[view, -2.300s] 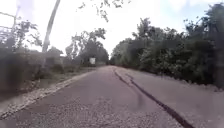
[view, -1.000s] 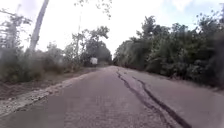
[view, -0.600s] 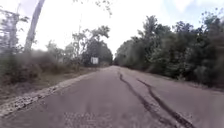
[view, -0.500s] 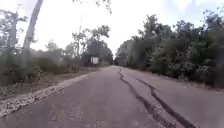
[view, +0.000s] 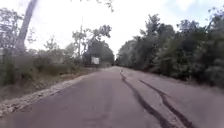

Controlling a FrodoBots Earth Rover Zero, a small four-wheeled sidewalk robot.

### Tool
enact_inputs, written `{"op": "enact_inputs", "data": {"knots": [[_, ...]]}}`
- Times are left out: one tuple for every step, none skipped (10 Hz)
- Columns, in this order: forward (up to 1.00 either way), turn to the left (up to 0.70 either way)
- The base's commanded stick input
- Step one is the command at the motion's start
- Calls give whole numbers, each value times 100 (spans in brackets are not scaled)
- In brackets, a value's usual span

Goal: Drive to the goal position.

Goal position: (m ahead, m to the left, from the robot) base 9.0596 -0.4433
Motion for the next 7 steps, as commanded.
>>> {"op": "enact_inputs", "data": {"knots": [[100, 0], [100, 0], [100, 0], [100, 0], [100, 0], [100, 0], [100, 0]]}}
